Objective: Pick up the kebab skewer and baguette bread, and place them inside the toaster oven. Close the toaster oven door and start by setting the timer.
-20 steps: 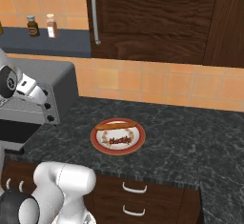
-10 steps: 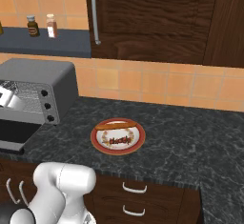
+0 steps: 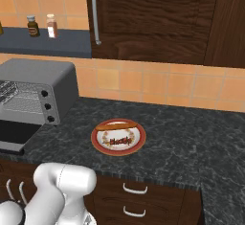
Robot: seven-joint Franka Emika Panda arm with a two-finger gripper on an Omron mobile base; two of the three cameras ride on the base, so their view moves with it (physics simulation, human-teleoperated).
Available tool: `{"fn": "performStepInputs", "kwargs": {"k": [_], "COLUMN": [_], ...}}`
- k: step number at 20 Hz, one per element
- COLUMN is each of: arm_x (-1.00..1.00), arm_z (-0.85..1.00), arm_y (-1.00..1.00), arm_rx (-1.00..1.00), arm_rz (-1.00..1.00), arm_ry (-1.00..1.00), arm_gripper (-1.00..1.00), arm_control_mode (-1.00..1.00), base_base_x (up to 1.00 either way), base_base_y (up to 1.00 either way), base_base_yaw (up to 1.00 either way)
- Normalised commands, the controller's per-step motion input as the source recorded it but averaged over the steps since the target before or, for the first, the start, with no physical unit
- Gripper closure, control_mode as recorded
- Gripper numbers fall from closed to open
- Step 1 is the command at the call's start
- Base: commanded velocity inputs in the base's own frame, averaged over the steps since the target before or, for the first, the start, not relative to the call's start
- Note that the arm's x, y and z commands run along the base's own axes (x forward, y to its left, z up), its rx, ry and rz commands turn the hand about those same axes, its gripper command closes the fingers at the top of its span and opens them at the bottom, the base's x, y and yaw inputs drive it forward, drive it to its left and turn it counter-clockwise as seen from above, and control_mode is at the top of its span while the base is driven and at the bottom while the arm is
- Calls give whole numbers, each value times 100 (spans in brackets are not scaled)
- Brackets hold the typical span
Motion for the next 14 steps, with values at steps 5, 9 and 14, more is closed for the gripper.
{"fn": "performStepInputs", "kwargs": {"k": [5,9,14], "arm_x": [23,65,77], "arm_z": [0,0,-4], "arm_y": [22,2,8], "arm_rx": [-1,0,0], "arm_rz": [0,-3,-5], "arm_ry": [-22,-11,-6], "arm_gripper": [-100,-100,-100], "arm_control_mode": [-100,-100,-100], "base_base_x": [0,0,0], "base_base_y": [0,0,0], "base_base_yaw": [0,0,0]}}
